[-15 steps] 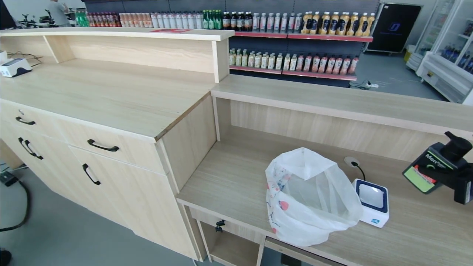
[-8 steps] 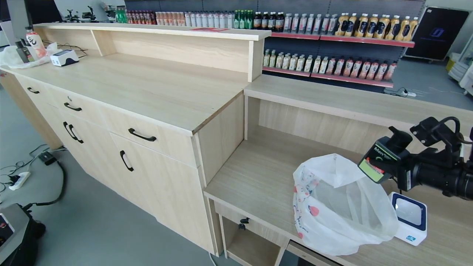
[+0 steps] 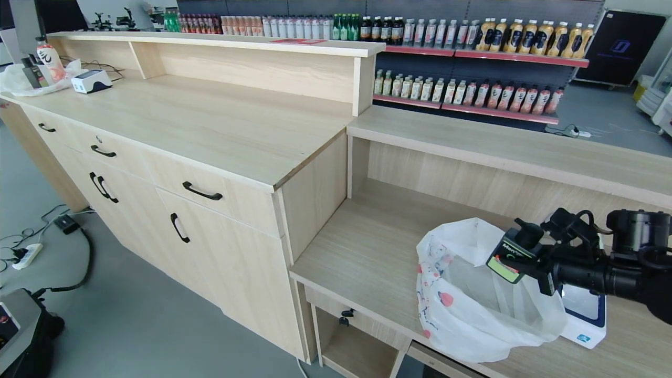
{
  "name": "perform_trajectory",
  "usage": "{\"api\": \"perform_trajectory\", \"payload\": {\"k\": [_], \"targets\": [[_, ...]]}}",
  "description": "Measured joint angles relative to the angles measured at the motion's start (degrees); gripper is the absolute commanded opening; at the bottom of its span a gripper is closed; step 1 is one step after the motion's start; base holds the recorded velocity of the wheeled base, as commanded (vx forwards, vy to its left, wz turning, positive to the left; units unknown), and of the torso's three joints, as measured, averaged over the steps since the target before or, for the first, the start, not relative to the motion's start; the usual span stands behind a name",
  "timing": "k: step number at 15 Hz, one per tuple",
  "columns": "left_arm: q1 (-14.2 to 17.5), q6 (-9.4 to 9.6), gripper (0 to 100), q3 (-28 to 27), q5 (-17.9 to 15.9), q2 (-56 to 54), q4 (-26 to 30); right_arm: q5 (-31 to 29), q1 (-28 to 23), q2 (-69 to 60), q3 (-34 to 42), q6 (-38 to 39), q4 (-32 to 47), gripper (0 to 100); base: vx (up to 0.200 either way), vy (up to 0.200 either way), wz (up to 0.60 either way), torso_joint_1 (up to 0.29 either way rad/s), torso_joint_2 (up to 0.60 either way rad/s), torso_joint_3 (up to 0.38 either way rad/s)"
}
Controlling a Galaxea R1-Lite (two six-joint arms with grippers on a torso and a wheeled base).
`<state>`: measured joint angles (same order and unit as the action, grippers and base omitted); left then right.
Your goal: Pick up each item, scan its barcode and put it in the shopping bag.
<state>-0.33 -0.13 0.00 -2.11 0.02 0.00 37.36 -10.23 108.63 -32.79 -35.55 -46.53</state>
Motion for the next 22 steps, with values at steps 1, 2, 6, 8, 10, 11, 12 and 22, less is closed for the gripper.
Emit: {"api": "perform_trajectory", "payload": {"k": [1,2,6,8,10,11,12,22], "targets": [[0.0,0.0,100,0.0,0.0,0.0,0.0,0.2,-0.6,1.8,-0.6,-0.1,-0.4,0,0.0,0.0,0.0,0.0,0.0,0.0],[0.0,0.0,100,0.0,0.0,0.0,0.0,0.5,-0.9,3.5,-1.3,-0.2,-1.2,0,0.0,0.0,0.0,0.0,0.0,0.0],[0.0,0.02,100,0.0,0.0,0.0,0.0,3.4,-1.5,8.9,-3.1,-0.6,-3.6,0,0.0,0.0,0.0,0.0,0.0,0.0],[0.0,-0.02,100,0.0,0.0,0.0,0.0,3.9,-1.4,10.7,-4.4,-1.5,-3.7,0,0.0,0.0,0.0,0.0,0.0,0.0],[0.0,0.0,100,0.0,0.0,0.0,0.0,3.9,-1.4,12.8,-6.4,-1.6,-4.6,0,0.0,0.0,0.0,0.0,0.0,0.0],[0.0,0.02,100,0.0,0.0,0.0,0.0,3.9,-1.3,14.0,-7.3,-1.6,-5.9,0,0.0,0.0,0.0,0.0,0.0,0.0],[0.0,0.0,100,0.0,0.0,0.0,0.0,3.9,-1.2,15.0,-8.2,-1.6,-7.1,0,0.0,0.0,0.0,0.0,0.0,0.0],[0.0,-0.02,100,0.0,0.0,0.0,0.0,3.9,1.0,23.3,-16.5,-1.4,-9.3,0,0.0,0.0,0.0,0.0,0.0,0.0]]}}
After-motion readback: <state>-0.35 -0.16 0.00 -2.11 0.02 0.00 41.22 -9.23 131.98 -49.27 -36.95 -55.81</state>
